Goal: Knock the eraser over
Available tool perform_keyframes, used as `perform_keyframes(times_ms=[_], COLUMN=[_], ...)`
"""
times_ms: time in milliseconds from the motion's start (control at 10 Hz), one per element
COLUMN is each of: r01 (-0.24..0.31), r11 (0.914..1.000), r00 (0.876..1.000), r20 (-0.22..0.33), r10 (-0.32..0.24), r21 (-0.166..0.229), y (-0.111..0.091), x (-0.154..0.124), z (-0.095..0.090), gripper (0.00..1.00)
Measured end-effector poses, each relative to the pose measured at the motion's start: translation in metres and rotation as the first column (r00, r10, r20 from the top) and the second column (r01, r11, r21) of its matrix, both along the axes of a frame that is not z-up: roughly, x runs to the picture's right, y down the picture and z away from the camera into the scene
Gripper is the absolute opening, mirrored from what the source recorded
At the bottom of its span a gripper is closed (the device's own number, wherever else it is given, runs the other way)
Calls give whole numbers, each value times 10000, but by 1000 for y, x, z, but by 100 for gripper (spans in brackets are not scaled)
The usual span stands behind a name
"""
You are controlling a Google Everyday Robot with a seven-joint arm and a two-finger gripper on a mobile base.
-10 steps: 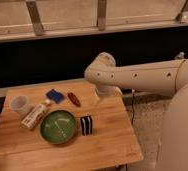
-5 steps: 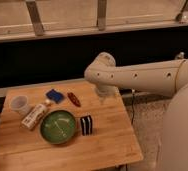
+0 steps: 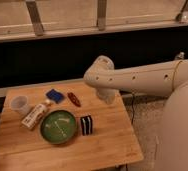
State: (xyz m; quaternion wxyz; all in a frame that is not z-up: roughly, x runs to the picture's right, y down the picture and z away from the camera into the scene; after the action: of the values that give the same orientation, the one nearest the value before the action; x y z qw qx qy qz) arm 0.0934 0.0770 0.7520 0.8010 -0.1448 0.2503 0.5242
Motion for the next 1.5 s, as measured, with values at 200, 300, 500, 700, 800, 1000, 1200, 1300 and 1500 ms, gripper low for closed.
perform_keyframes(times_ms=[200, 300, 500, 700, 800, 1000, 1200, 1300, 1500], r01=[-21, -38, -91, 80, 133, 55, 73, 142, 246], r11=[9993, 9986, 9953, 9894, 9869, 9835, 9842, 9859, 9915], r00=[9997, 9997, 9995, 9990, 9987, 9988, 9999, 9999, 9964], r20=[-249, -259, -317, -421, -464, -459, -102, 95, 838], r10=[11, 24, 60, -143, -210, -140, -92, -128, -139], r21=[-379, -529, -966, -1450, -1605, -1807, -1770, -1666, -1280], y=[28, 38, 62, 85, 93, 103, 101, 96, 76], x=[-1, -5, -15, -32, -38, -45, -66, -78, -117], z=[0, -1, -8, -10, -11, -7, -3, -2, 0], gripper=[0, 0, 0, 0, 0, 0, 0, 0, 0])
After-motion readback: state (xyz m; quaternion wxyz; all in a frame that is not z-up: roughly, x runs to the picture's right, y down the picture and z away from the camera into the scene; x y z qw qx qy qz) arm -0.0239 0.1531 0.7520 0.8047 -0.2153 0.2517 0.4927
